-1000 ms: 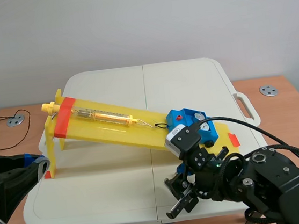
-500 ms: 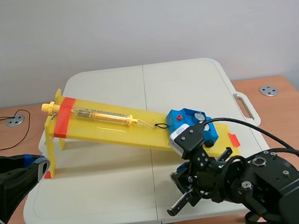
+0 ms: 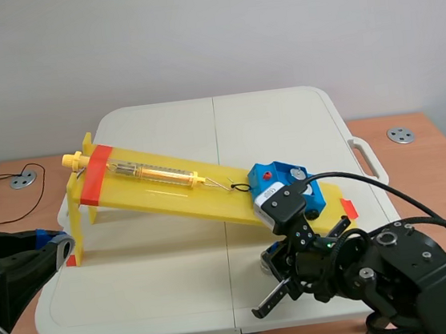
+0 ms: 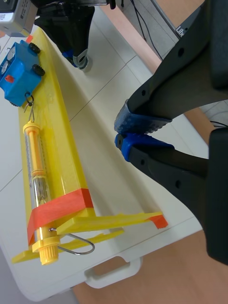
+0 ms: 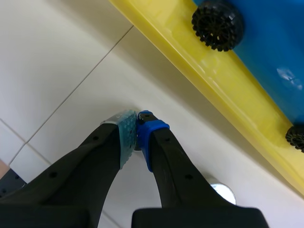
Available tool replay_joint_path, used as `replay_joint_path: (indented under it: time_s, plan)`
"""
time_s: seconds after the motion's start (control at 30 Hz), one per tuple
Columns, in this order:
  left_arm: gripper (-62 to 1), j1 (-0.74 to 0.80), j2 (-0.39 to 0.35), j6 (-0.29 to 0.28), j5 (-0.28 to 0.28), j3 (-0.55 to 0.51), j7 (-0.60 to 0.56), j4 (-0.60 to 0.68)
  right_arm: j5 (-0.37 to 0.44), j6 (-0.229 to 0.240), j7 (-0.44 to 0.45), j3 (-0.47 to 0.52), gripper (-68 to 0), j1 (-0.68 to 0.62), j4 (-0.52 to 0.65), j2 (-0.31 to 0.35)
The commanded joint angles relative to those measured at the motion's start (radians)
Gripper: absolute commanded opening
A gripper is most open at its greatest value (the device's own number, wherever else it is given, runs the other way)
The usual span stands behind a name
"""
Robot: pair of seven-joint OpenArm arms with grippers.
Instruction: Place the four metal weights on the blue cart on the ramp.
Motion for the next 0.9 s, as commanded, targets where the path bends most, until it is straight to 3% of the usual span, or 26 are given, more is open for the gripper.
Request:
replay_joint_path:
  time_s: [0.0, 0.17, 0.37, 0.47, 0.6, 0.7, 0.87]
  plan:
    - [-57.3, -0.023, 0.002, -0.043, -0.079, -0.015, -0.089, 0.069, 0.091, -0.018, 0.019, 0.016, -66.9, 0.027, 0.167, 0.06]
    - [-57.3, -0.023, 0.002, -0.043, -0.079, -0.015, -0.089, 0.069, 0.187, -0.007, -0.031, 0.068, -66.9, -0.082, 0.35, 0.128]
    - [-57.3, -0.023, 0.002, -0.043, -0.079, -0.015, -0.089, 0.069, 0.332, 0.042, -0.064, 0.166, -66.9, -0.221, 0.528, 0.185]
    - [-57.3, -0.023, 0.002, -0.043, -0.079, -0.015, -0.089, 0.069, 0.42, 0.049, -0.09, 0.244, -66.9, -0.275, 0.607, 0.185]
    - [-57.3, -0.023, 0.002, -0.043, -0.079, -0.015, -0.089, 0.069, 0.575, 0.095, -0.113, 0.347, -66.9, -0.307, 0.687, 0.178]
    - [-57.3, -0.023, 0.002, -0.043, -0.081, -0.015, -0.089, 0.069, 0.68, 0.094, -0.119, 0.412, -66.9, -0.294, 0.705, 0.156]
    - [-57.3, -0.023, 0.002, -0.043, -0.081, -0.015, -0.089, 0.069, 0.704, 0.093, -0.138, 0.46, -66.9, -0.212, 0.69, 0.094]
